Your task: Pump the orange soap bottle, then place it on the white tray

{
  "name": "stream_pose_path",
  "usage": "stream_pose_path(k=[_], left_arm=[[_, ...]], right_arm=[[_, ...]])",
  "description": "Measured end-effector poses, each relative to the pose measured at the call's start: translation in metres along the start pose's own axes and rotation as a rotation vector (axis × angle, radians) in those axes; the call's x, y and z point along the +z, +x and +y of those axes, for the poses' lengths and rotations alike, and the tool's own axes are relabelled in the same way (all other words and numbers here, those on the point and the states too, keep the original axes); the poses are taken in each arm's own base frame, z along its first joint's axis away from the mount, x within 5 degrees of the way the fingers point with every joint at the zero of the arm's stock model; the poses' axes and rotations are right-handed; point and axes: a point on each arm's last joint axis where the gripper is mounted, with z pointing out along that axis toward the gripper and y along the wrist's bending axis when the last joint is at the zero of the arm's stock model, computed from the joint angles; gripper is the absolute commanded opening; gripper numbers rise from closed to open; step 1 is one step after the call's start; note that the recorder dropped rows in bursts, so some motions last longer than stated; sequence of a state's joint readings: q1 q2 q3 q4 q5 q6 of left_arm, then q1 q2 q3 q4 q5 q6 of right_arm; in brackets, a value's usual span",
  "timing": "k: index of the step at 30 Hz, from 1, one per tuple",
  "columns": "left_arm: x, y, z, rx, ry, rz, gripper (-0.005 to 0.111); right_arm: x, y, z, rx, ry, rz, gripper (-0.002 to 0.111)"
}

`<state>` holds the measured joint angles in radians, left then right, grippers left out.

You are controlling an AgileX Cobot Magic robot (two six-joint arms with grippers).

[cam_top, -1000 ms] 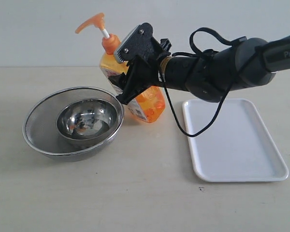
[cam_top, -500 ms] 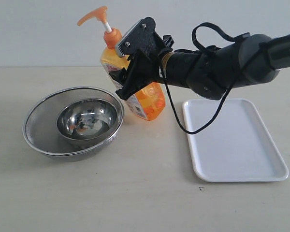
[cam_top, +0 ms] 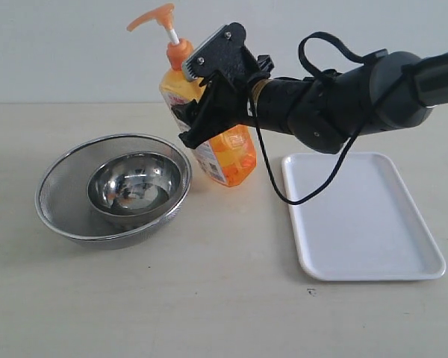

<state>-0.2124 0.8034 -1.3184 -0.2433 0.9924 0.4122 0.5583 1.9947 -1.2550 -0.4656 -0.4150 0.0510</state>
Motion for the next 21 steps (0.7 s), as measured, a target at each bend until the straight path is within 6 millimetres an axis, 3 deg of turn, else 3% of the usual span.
stream_pose_path(k=[14,21], left_arm=[[0.003,0.014,-0.002,-0.023,-0.009,0.006,0.005],[0.009,0.022,-0.003,-0.041,-0.012,0.012,0.005]], right_arm=[[-0.001,0.000,-0.008,0.149,0.088,0.010,0.000],[-0.015,-0.021,-0.020,0.220,0.158,-0.027,0.000]])
